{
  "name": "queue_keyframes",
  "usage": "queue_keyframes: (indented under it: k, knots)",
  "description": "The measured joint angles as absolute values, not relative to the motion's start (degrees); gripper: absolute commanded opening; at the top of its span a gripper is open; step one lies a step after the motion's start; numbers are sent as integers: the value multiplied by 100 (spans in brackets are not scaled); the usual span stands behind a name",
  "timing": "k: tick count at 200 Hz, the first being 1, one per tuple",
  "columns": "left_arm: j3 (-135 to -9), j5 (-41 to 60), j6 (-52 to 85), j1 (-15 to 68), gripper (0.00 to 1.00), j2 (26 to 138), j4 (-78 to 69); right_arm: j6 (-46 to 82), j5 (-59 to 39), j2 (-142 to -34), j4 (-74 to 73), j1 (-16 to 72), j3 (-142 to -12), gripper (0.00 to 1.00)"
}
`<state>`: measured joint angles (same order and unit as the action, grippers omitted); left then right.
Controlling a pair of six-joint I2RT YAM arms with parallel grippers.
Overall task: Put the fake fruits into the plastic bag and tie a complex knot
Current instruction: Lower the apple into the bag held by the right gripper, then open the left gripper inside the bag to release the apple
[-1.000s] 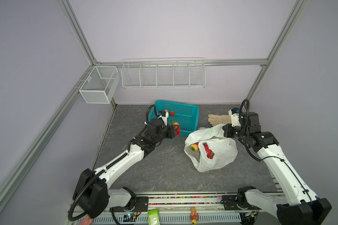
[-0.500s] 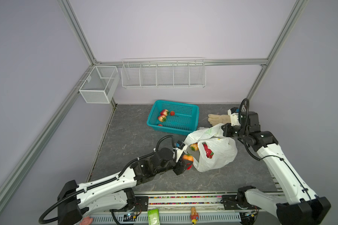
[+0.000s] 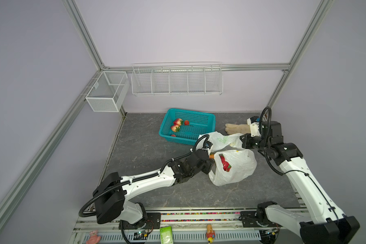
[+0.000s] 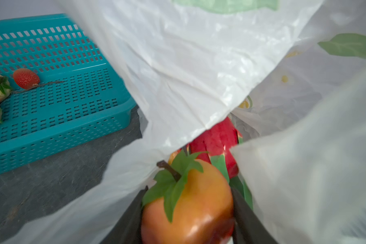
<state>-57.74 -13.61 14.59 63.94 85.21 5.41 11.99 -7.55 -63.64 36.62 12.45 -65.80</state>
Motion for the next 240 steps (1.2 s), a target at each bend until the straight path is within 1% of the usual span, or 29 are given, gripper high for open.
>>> queue_keyframes:
  k: [41, 65, 107, 119, 151, 181, 203, 240]
  knots:
    - [-6427, -1140, 1256, 6364, 50, 9450, 91, 1201, -871, -6364, 3656, 1245, -6580, 6]
    - [-6836, -1011, 1236, 6348, 54, 9972, -213, 1201, -904, -6364, 3656, 1245, -6580, 6]
    - [-7395, -1297, 1369, 6267, 56, 10785, -423, 1201, -906, -6364, 3656, 1245, -6580, 6]
    - [-7500, -1431, 1385, 6200, 57, 10895, -421, 1199, -904, -6364, 3656, 1245, -6580, 6]
    - [-7767, -1741, 1321, 6014, 64, 11107, -399, 1199, -899, -6364, 3656, 1245, -6580, 6]
    - [-7942, -1887, 1214, 5944, 78, 11279, -327, 1199, -886, -6364, 3656, 1245, -6580, 6]
    - [-7940, -1927, 1133, 5942, 85, 11281, -226, 1197, -875, -6364, 3656, 1245, -6580, 6]
    - [-7605, -1931, 1107, 5946, 93, 10986, -187, 1197, -836, -6364, 3656, 1245, -6580, 6]
